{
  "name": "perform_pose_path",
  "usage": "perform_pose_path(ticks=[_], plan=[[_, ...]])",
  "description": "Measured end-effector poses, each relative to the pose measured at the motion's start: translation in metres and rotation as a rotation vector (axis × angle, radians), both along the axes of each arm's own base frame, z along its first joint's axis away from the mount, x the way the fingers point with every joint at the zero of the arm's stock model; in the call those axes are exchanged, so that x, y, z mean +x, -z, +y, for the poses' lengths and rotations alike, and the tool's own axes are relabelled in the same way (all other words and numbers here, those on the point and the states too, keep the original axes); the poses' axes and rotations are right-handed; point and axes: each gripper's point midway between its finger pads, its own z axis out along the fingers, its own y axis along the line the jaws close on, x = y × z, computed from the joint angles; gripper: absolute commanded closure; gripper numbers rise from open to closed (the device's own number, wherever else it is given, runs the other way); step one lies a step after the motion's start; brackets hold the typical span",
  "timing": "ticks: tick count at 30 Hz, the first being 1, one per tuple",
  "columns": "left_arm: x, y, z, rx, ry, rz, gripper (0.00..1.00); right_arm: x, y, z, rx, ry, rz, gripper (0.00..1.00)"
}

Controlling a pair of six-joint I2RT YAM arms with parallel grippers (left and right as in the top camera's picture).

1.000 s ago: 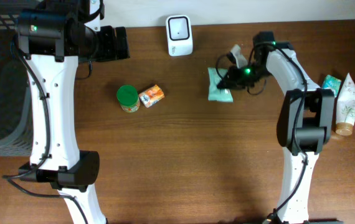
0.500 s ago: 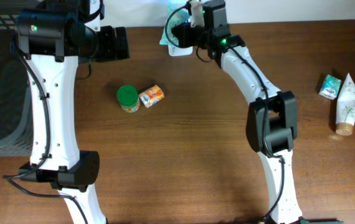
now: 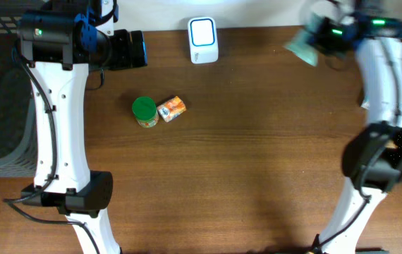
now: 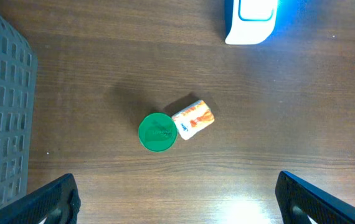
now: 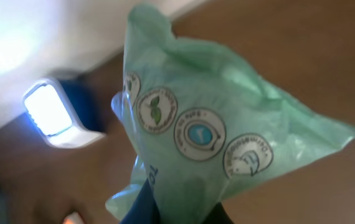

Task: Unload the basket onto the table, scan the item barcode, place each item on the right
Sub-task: 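Carry the teal bag to the far right edge and release it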

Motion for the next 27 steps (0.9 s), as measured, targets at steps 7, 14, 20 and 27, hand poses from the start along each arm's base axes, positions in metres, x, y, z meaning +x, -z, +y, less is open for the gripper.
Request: perform_pose_path(ticks=[7, 14, 20, 27], plan=[[0.0, 0.0, 0.0, 0.0, 0.0, 0.0, 0.01, -0.12, 0.082, -0.151, -0.151, 0.111, 0.392, 0.91], [0.0, 0.0, 0.0, 0.0, 0.0, 0.0, 0.01, -0.159, 0.146, -0.181, -0.277, 0.162, 0.559, 0.69], [0.0, 0.0, 0.0, 0.0, 0.0, 0.001, 0.01, -0.142, 0.041, -0.183, -0.318, 0.254, 0.492, 0.2], [0.0, 0.0, 0.0, 0.0, 0.0, 0.0, 0.01, -0.074, -0.022, 0.095, 0.067, -0.421, 0.16, 0.02]])
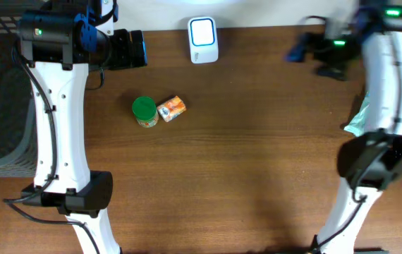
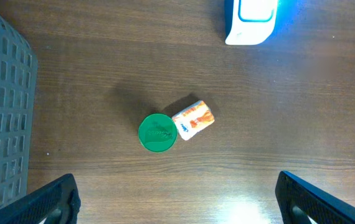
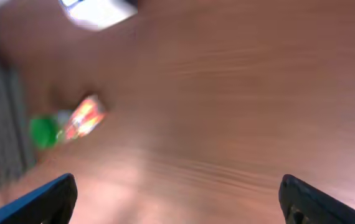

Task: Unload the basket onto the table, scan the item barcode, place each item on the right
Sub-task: 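Carry the teal bag to the far right edge and release it, then reach the right gripper down to the orange Kleenex pack, then grasp the orange Kleenex pack and lift it with the right gripper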

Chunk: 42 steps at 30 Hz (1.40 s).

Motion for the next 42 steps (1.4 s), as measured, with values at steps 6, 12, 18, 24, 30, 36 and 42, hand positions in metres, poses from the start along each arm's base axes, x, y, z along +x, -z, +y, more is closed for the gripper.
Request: perform_pose_path(ticks=[6, 12, 18, 24, 30, 36, 42], plan=[[0.0, 0.0, 0.0, 0.0, 0.0, 0.0, 0.01, 0.027, 0.042, 0.172, 0.037, -0.267, -0.117, 0.01], [0.0, 0.0, 0.0, 0.0, 0.0, 0.0, 0.01, 0.03, 0.122, 0.232, 0.055, -0.279, -0.016, 0.41], [0.0, 0.0, 0.0, 0.0, 0.0, 0.0, 0.01, 0.006, 0.175, 0.3, 0.003, -0.349, -0.003, 0.41], [0.0, 0.0, -0.001, 0.0, 0.002, 0.0, 0.01, -0.007, 0.2, 0.284, -0.085, -0.305, 0.098, 0.96], [0.0, 0.0, -0.001, 0.0, 0.003, 0.0, 0.01, -0.074, 0.193, 0.228, -0.292, -0.252, 0.408, 0.59], [0.0, 0.0, -0.001, 0.0, 0.002, 0.0, 0.01, -0.068, 0.167, 0.194, -0.431, -0.428, 0.28, 0.2], [0.0, 0.0, -0.001, 0.0, 0.002, 0.0, 0.01, -0.042, 0.153, 0.223, -0.156, -0.858, -0.046, 0.46]])
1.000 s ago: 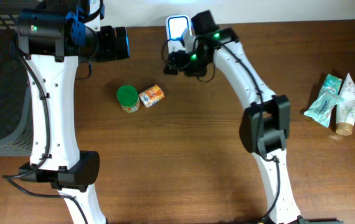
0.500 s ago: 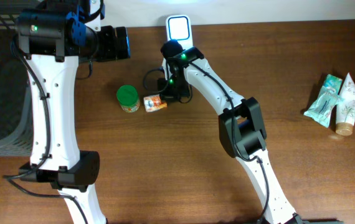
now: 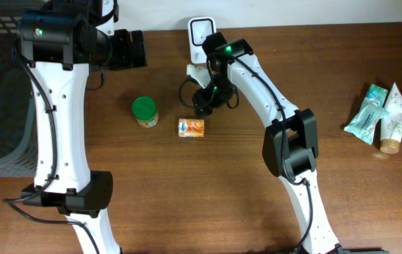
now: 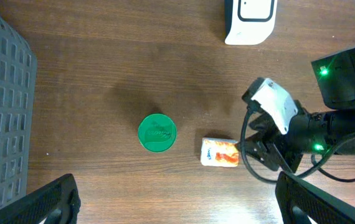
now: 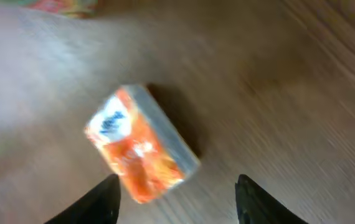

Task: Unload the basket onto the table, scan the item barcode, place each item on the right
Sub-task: 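Grasp the orange Kleenex pack and lift it with the right gripper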

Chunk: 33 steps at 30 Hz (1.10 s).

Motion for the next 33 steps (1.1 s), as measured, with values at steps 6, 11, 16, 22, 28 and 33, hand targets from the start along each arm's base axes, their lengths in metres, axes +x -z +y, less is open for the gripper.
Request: perform_pose_path(ticks=[6, 11, 16, 22, 28, 33], plan=[[0.0, 0.0, 0.0, 0.0, 0.0, 0.0, 0.01, -0.012, 0.017, 0.019, 0.123, -0.135, -0.004, 0.5], [0.0, 0.0, 0.0, 0.0, 0.0, 0.0, 0.01, -0.02, 0.047, 0.027, 0.164, -0.153, 0.004, 0.8], [0.0, 0.0, 0.0, 0.0, 0.0, 0.0, 0.01, -0.029, 0.047, 0.026, 0.135, -0.007, 0.128, 0.96], [0.0, 0.0, 0.0, 0.0, 0.0, 0.0, 0.01, -0.001, 0.04, -0.048, -0.074, 0.578, 0.358, 0.86], [0.0, 0.0, 0.0, 0.0, 0.0, 0.0, 0.01, 0.009, 0.049, -0.1, -0.231, 0.787, 0.356, 0.51], [0.0, 0.0, 0.0, 0.0, 0.0, 0.0, 0.01, 0.001, 0.049, -0.098, -0.249, 0.72, 0.353, 0.72]])
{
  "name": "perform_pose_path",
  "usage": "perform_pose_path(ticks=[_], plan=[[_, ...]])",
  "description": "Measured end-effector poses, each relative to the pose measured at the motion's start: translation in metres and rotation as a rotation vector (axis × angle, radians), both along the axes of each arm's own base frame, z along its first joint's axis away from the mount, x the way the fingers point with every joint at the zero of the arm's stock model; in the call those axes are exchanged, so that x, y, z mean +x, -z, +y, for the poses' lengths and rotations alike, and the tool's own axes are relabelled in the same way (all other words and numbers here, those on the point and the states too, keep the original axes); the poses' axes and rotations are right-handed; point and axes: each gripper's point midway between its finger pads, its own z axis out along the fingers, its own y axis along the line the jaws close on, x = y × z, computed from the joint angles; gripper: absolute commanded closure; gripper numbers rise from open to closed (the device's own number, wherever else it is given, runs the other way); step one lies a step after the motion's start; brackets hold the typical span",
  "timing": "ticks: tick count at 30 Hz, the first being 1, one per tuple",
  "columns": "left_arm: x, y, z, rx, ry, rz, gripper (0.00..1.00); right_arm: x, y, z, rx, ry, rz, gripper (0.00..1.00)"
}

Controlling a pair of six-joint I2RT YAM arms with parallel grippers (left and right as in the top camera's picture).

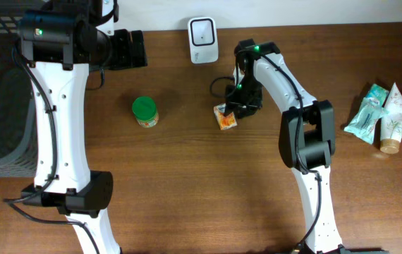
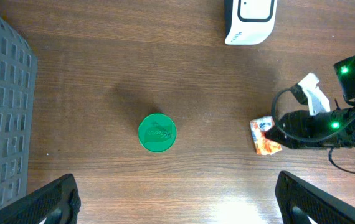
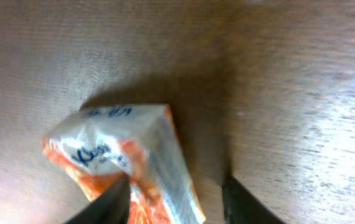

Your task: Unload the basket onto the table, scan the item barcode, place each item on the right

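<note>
A small orange and white packet [image 1: 225, 117] is near the table's middle, tilted on edge, also seen as the packet [image 3: 124, 149] and the packet [image 2: 263, 135]. My right gripper [image 1: 238, 107] is down on it, fingers either side, shut on the packet [image 3: 174, 199]; a thin shadow shows by the right finger [image 3: 243, 199]. The white barcode scanner [image 1: 203, 31] stands at the back edge, behind and left of the packet. My left gripper [image 2: 177, 205] hangs high and open, nothing between its fingers.
A green-lidded jar [image 1: 144, 111] stands left of the packet. A grey basket fills the left side. At the right edge lie a green pouch [image 1: 365, 120], a tube [image 1: 393, 127] and a purple packet.
The orange packet has gone from below the scanner, flat on the table, to a spot further right, tilted on edge. My right gripper moved with it and its fingers stand closer together.
My right gripper first held a green pouch at the back right. Then it was open and the pouch lay at the table's right edge. After that it hovered open over the orange packet, which was apart from the jar. Now it grips the packet further right.
</note>
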Motion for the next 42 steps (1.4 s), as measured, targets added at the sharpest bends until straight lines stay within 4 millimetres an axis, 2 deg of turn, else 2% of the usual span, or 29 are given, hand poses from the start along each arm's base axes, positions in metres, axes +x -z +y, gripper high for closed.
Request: perform_pose_path(ticks=[2, 3, 8, 11, 12, 14, 17, 23, 28, 30, 33, 35, 38, 40, 42], plan=[[0.0, 0.0, 0.0, 0.0, 0.0, 0.0, 0.01, -0.003, 0.0, 0.002, 0.006, -0.03, 0.001, 0.83], [0.0, 0.0, 0.0, 0.0, 0.0, 0.0, 0.01, -0.003, 0.0, 0.003, 0.009, -0.04, -0.003, 0.96], [0.0, 0.0, 0.0, 0.0, 0.0, 0.0, 0.01, -0.004, -0.002, 0.007, 0.025, -0.054, -0.004, 0.96], [0.0, 0.0, 0.0, 0.0, 0.0, 0.0, 0.01, -0.005, -0.01, 0.02, 0.153, -0.089, -0.001, 0.96], [0.0, 0.0, 0.0, 0.0, 0.0, 0.0, 0.01, -0.004, -0.021, 0.025, 0.236, -0.099, -0.004, 0.96], [0.0, 0.0, 0.0, 0.0, 0.0, 0.0, 0.01, 0.012, -0.048, 0.025, 0.398, -0.096, -0.06, 0.96], [0.0, 0.0, 0.0, 0.0, 0.0, 0.0, 0.01, 0.03, -0.078, 0.007, 0.629, -0.058, -0.126, 0.96], [0.0, 0.0, 0.0, 0.0, 0.0, 0.0, 0.01, 0.033, -0.122, 0.023, 0.942, -0.169, -0.284, 0.96], [0.0, 0.0, 0.0, 0.0, 0.0, 0.0, 0.01, 0.029, -0.132, 0.022, 1.011, -0.28, -0.401, 0.96], [0.0, 0.0, 0.0, 0.0, 0.0, 0.0, 0.01, 0.032, -0.136, 0.011, 1.029, -0.278, -0.44, 0.96], [0.0, 0.0, 0.0, 0.0, 0.0, 0.0, 0.01, 0.044, -0.144, -0.023, 1.055, -0.238, -0.531, 0.96], [0.0, 0.0, 0.0, 0.0, 0.0, 0.0, 0.01, 0.047, -0.146, -0.033, 1.06, -0.24, -0.57, 0.96], [0.0, 0.0, 0.0, 0.0, 0.0, 0.0, 0.01, 0.044, -0.15, -0.031, 1.081, -0.246, -0.58, 0.96], [0.0, 0.0, 0.0, 0.0, 0.0, 0.001, 0.01, 0.031, -0.158, -0.03, 1.112, -0.221, -0.532, 0.96], [0.0, 0.0, 0.0, 0.0, 0.0, 0.0, 0.01, 0.029, -0.162, -0.028, 1.131, -0.233, -0.555, 0.96]])
